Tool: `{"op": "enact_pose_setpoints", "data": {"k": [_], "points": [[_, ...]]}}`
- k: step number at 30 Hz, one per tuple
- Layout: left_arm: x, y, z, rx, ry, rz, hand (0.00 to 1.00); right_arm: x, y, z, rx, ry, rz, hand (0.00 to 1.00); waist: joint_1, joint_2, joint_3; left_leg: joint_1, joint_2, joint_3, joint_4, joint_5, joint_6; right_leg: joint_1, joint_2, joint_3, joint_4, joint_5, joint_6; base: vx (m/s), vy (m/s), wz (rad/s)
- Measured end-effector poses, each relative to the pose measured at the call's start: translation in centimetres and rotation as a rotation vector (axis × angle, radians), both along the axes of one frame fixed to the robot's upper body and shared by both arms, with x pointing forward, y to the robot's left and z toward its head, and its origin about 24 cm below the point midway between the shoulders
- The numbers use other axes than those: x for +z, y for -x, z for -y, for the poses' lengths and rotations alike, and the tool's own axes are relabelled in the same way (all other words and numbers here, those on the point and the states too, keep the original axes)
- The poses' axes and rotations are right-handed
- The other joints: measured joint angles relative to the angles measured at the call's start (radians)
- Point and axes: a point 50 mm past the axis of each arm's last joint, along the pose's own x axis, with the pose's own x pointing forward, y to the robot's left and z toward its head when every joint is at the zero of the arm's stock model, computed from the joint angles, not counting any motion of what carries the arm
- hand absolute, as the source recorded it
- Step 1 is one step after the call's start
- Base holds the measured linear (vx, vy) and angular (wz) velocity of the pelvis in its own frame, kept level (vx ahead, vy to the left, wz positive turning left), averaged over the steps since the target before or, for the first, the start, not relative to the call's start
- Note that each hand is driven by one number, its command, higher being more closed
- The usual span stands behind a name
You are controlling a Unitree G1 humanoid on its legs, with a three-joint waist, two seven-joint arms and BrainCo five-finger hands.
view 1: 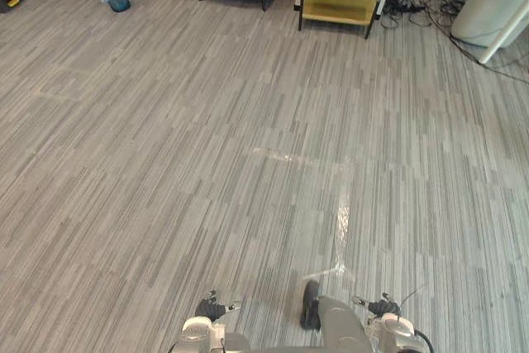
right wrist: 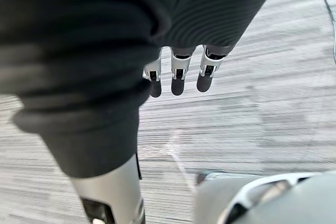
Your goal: Pick up cushions and gather them together orderly.
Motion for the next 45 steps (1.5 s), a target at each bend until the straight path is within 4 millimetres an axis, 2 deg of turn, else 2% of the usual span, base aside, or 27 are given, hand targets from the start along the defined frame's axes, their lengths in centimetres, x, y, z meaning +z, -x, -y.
{"op": "enact_pose_setpoints", "data": {"k": [2,4,6,7,10,13,14,15,16,18,20,21,23,24,25,26,28,30,31,32,34,36,37,39,40,42,45], "points": [[0.4,-0.6,-0.1,-0.002,-0.004,0.034,0.00,-0.1,-0.1,-0.6,0.003,-0.016,0.002,0.00,0.011,-0.020,0.001,-0.100,-0.014,0.077,-0.009,-0.078,0.017,0.091,0.000,-0.006,-0.076,-0.002,0.008,0.48,-0.115,0.05],[0.5,-0.9,0.0,-0.002,-0.003,0.047,0.00,0.1,-0.8,-1.0,-0.001,-0.027,0.021,0.00,0.020,-0.019,0.000,-0.189,-0.069,0.152,-0.237,-0.122,0.036,0.167,-0.010,-0.003,-0.139,0.001,0.026,0.58,-0.014,-0.12],[0.7,-1.1,0.1,0.002,0.002,0.060,0.00,0.1,-1.0,-1.0,-0.005,-0.024,0.026,0.00,0.031,-0.024,0.003,-0.204,-0.156,0.152,-0.563,-0.077,0.030,0.219,-0.038,0.013,-0.169,-0.021,0.060,0.51,0.104,-0.32],[0.6,-1.1,0.2,0.011,0.011,0.058,0.00,0.1,-0.8,-0.9,-0.002,-0.022,0.018,0.00,0.053,-0.026,0.000,-0.166,-0.199,0.135,-0.757,0.125,0.025,0.267,-0.047,0.044,-0.191,-0.048,0.096,0.53,0.139,-0.43],[0.8,-1.2,-0.9,0.007,-0.017,0.059,0.00,-0.5,-0.2,-2.0,0.007,-0.053,-0.013,0.00,0.058,-0.086,-0.018,-0.150,-0.255,0.157,-0.717,0.054,0.099,0.297,-0.103,0.078,-0.194,-0.045,0.106,0.56,0.110,-0.08],[0.7,-1.2,-1.2,0.009,-0.022,0.054,0.00,-0.5,0.1,-1.6,0.000,-0.044,-0.024,0.00,0.062,-0.101,-0.024,-0.117,-0.252,0.184,-0.653,-0.025,0.122,0.242,-0.129,0.137,0.002,-0.043,0.120,0.54,0.119,-0.10],[0.6,-1.0,-1.4,0.007,-0.029,0.041,0.00,-0.4,-0.1,-1.5,0.013,-0.038,-0.016,0.00,0.058,-0.101,-0.024,-0.039,-0.252,0.191,-0.701,-0.062,0.125,0.139,-0.157,0.169,0.267,0.013,0.229,0.36,0.097,-0.35],[0.5,-0.8,-1.5,0.002,-0.031,0.033,0.00,-0.4,-0.2,-1.5,0.017,-0.037,-0.015,0.00,0.057,-0.102,-0.024,-0.012,-0.253,0.192,-0.720,-0.070,0.123,0.102,-0.171,0.173,0.357,0.019,0.266,0.45,0.092,-0.29],[0.4,-0.7,-1.4,-0.020,-0.038,0.018,0.00,-0.5,0.1,-1.7,0.024,-0.041,-0.026,0.00,0.051,-0.110,-0.024,0.043,-0.264,0.192,-0.754,-0.076,0.128,0.032,-0.200,0.165,0.531,0.014,0.273,0.44,0.047,0.03],[0.2,-0.2,-1.5,-0.052,-0.051,-0.011,0.00,-0.9,1.5,-1.6,0.013,-0.045,-0.058,0.00,0.041,-0.106,-0.022,0.207,-0.275,0.181,-0.859,-0.079,0.128,-0.050,-0.229,0.076,0.649,-0.070,0.171,0.48,0.009,0.14],[0.2,-0.1,-1.9,-0.051,-0.063,-0.016,0.00,-0.8,1.3,-1.5,0.021,-0.040,-0.050,0.00,0.030,-0.102,-0.024,0.256,-0.270,0.175,-0.885,-0.079,0.128,-0.100,-0.220,0.025,0.582,-0.104,0.135,0.41,-0.066,0.22],[0.2,0.0,-2.0,-0.050,-0.068,-0.018,0.00,-0.7,0.9,-1.5,0.022,-0.041,-0.039,0.00,0.013,-0.106,-0.026,0.273,-0.260,0.156,-0.887,-0.079,0.128,-0.144,-0.204,-0.012,0.461,-0.104,0.129,0.47,-0.164,0.54],[0.2,-0.1,-2.0,-0.052,-0.068,-0.015,0.00,-0.5,0.5,-1.4,0.024,-0.039,-0.025,0.00,0.000,-0.106,-0.026,0.300,-0.240,0.140,-0.903,-0.090,0.110,-0.190,-0.165,-0.036,0.202,-0.026,0.106,0.42,-0.205,0.60],[0.2,0.1,-2.1,-0.053,-0.073,-0.020,0.00,-0.7,0.8,-1.5,0.023,-0.040,-0.034,0.00,0.000,-0.124,-0.032,0.325,-0.248,0.124,-0.918,-0.112,0.074,-0.190,-0.151,-0.027,0.053,0.100,0.094,0.39,-0.226,0.45],[0.0,0.5,-2.0,-0.052,-0.066,-0.036,0.00,-0.7,1.1,-1.2,0.013,-0.042,-0.038,0.00,-0.003,-0.126,-0.034,0.345,-0.247,0.108,-0.920,-0.134,0.049,-0.192,-0.142,-0.008,0.059,0.143,0.065,0.41,-0.217,0.22],[-0.2,0.7,-1.2,-0.046,-0.046,-0.041,0.00,-0.5,1.1,0.0,0.008,-0.011,-0.040,0.00,0.007,-0.083,-0.046,0.355,-0.209,0.090,-0.912,-0.142,0.044,-0.188,-0.110,-0.010,0.085,0.114,0.051,0.49,-0.268,0.01],[-0.3,0.7,-0.5,-0.054,-0.028,-0.043,0.00,-0.4,1.0,0.4,0.007,-0.001,-0.037,0.00,0.006,-0.047,-0.056,0.324,-0.177,0.073,-0.827,-0.145,0.040,-0.172,-0.077,-0.017,0.061,0.079,0.051,0.40,-0.216,-0.10],[-0.3,0.6,-0.1,-0.060,-0.019,-0.041,0.00,-0.5,1.1,0.2,-0.001,-0.009,-0.041,0.00,0.005,-0.031,-0.053,0.208,-0.142,0.064,-0.573,-0.134,0.022,-0.121,-0.044,-0.021,0.006,0.064,0.039,0.32,-0.193,-0.03],[-0.2,0.4,0.1,-0.062,-0.013,-0.034,0.00,-0.5,1.2,0.0,-0.007,-0.012,-0.041,0.00,0.006,-0.018,-0.049,0.106,-0.094,0.039,-0.316,-0.089,-0.021,-0.052,-0.009,-0.031,-0.047,0.053,0.020,0.37,-0.141,-0.06],[-0.2,0.3,0.1,-0.055,-0.008,-0.024,0.00,-0.6,1.5,0.0,-0.018,-0.015,-0.047,0.00,0.012,-0.017,-0.048,0.051,-0.066,0.047,-0.185,-0.113,-0.023,0.010,0.010,-0.037,-0.072,0.049,0.015,0.38,-0.118,-0.05],[0.2,-0.3,0.2,-0.063,-0.002,0.010,0.00,-0.8,1.9,-0.4,-0.040,-0.030,-0.052,0.00,0.015,-0.036,-0.039,-0.026,-0.070,0.087,-0.175,-0.152,0.000,0.098,0.014,-0.024,-0.125,0.043,0.006,0.40,-0.089,-0.16],[0.3,-0.5,0.3,-0.071,0.000,0.020,0.00,-0.7,1.6,-0.2,-0.044,-0.024,-0.044,0.00,0.019,-0.039,-0.041,-0.069,-0.084,0.098,-0.263,-0.167,0.006,0.115,0.012,-0.002,-0.141,0.044,0.008,0.32,0.024,-0.41],[0.3,-0.6,0.4,-0.072,0.001,0.020,0.00,-0.5,1.1,-0.1,-0.042,-0.018,-0.034,0.00,0.023,-0.036,-0.040,-0.084,-0.119,0.072,-0.457,-0.160,0.006,0.136,0.002,0.026,-0.156,0.045,0.016,0.29,0.137,-0.55],[0.3,-0.5,0.5,-0.073,0.002,0.016,0.00,-0.5,1.4,0.2,-0.044,-0.011,-0.041,0.00,0.025,-0.031,-0.043,-0.071,-0.151,0.023,-0.644,-0.094,-0.001,0.151,-0.007,0.049,-0.162,0.038,0.048,0.27,0.154,-0.44],[0.2,-0.3,0.6,-0.090,0.000,0.006,0.00,-0.7,1.9,0.2,-0.047,-0.012,-0.056,0.00,0.031,-0.023,-0.048,-0.044,-0.175,-0.005,-0.713,0.011,-0.008,0.171,-0.007,0.072,-0.176,0.031,0.081,0.23,0.127,-0.21],[0.2,-0.4,0.1,-0.113,-0.022,0.002,0.00,-1.1,3.1,-0.4,-0.050,-0.031,-0.087,0.00,0.030,-0.063,-0.062,-0.015,-0.221,-0.001,-0.761,0.020,-0.001,0.179,-0.052,0.076,-0.192,0.022,0.109,0.20,0.092,-0.03],[0.1,-0.1,-0.5,-0.144,-0.043,-0.016,0.00,-1.2,3.5,-0.3,-0.054,-0.030,-0.094,0.00,0.031,-0.079,-0.065,0.046,-0.263,0.019,-0.821,0.033,0.023,0.213,-0.093,0.087,-0.211,0.022,0.114,0.22,0.091,-0.07]]}}
